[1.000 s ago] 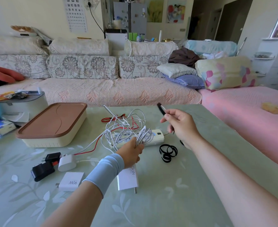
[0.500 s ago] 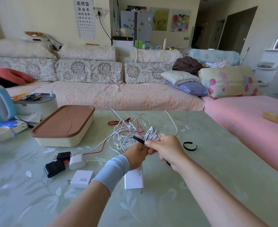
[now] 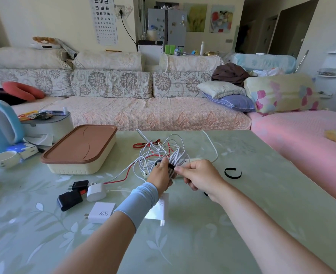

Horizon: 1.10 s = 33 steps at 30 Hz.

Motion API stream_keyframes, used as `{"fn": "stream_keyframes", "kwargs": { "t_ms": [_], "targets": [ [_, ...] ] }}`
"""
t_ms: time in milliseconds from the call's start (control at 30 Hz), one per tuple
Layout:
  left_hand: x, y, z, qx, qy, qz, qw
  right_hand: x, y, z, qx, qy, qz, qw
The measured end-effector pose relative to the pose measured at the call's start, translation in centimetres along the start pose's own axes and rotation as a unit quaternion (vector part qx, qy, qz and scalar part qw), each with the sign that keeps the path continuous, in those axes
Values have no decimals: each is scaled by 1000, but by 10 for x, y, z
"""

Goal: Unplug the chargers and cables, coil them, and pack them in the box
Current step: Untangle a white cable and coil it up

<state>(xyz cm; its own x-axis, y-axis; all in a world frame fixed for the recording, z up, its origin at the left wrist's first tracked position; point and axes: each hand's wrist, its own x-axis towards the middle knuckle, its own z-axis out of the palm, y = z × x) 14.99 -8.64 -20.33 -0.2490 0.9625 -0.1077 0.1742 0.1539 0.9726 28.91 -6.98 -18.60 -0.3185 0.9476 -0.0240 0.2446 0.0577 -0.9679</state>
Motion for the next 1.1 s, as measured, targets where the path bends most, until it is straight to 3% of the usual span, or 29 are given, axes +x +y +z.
{"fn": "stream_keyframes", "kwargs": {
  "t_ms": [100, 300, 433, 567, 733, 867, 967, 1033, 1100],
  "targets": [
    [0, 2, -5, -26, -3, -20, 999, 2, 0, -8, -9, -63, 21, 998],
    [-4, 7, -7, -61, -42, 2, 997, 5, 6, -23, -109, -102, 23, 989],
    [-7, 9, -7, -60, -62, 52, 995, 9, 8, -28, -122, -109, -43, 986],
    [-13, 7, -10, 34, -135, 120, 983, 7, 1, -39, -170, -137, -112, 969],
    [-16, 2, -14, 124, -157, 164, 966, 6, 2, -48, -190, -179, -36, 965],
    [-19, 1, -19, 179, -143, 182, 956, 8, 3, -52, -36, -232, 47, 971],
    [-20, 1, -20, 242, -123, 203, 941, 11, 2, -55, 105, -264, 142, 948],
    [-20, 0, -17, 279, -114, 228, 926, 10, -1, -50, 88, -245, 156, 953],
    [-19, -2, -14, 294, -103, 252, 916, 5, -4, -39, 7, -186, 116, 976]
  ]
}}
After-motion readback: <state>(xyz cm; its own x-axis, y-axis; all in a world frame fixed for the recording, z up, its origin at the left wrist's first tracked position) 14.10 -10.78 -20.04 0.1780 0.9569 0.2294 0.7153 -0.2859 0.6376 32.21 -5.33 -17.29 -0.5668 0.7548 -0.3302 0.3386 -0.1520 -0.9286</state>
